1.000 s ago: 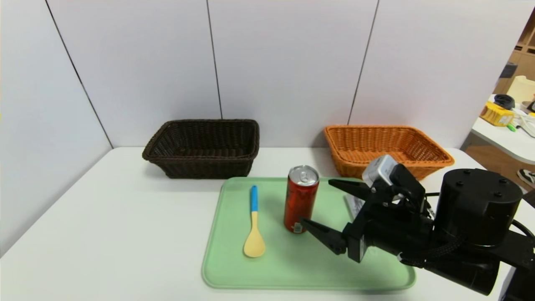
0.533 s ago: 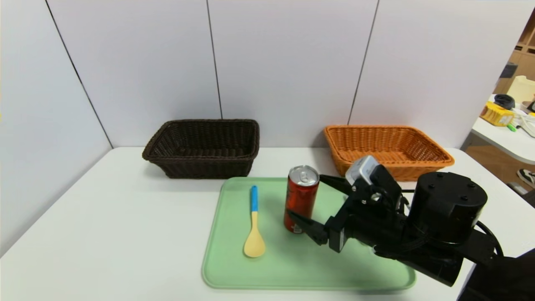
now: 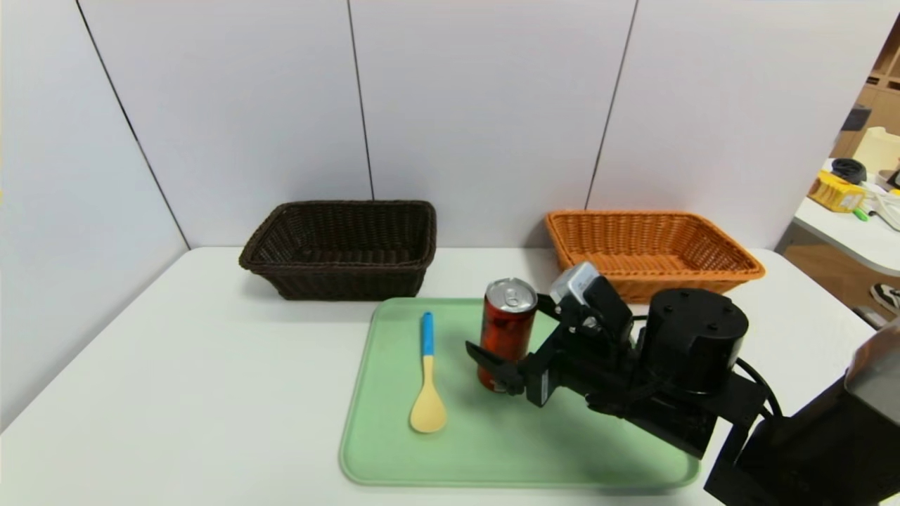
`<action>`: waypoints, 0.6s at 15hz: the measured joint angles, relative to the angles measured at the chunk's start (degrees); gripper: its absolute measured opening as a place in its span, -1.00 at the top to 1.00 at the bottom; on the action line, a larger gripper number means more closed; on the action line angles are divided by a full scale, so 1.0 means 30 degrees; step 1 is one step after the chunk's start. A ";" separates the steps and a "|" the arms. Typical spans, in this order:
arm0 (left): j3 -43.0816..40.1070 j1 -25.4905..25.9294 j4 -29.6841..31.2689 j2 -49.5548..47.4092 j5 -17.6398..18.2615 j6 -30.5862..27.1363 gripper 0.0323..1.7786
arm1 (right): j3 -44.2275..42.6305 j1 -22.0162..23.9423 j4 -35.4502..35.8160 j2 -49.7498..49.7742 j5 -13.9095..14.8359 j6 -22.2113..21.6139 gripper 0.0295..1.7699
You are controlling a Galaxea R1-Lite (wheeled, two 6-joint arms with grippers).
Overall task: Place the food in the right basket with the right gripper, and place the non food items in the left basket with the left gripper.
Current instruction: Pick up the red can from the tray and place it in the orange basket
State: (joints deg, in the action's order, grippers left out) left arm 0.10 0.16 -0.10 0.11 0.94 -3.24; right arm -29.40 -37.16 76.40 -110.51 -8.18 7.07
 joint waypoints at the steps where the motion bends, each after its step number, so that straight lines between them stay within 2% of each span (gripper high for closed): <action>1: 0.0000 0.0000 0.0000 0.0000 0.0000 0.0008 -0.90 | -0.0276 0.0085 0.0012 -0.0264 0.0008 -0.0061 -0.92; 9: 0.0000 0.0000 0.0000 0.0000 0.0008 0.0008 -0.90 | -0.1479 0.0488 0.0435 -0.1146 -0.0037 -0.0037 -0.92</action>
State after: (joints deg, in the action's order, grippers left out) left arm 0.10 0.16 -0.10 0.11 0.96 -3.22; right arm -33.84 -35.69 77.70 -113.95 -8.29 6.96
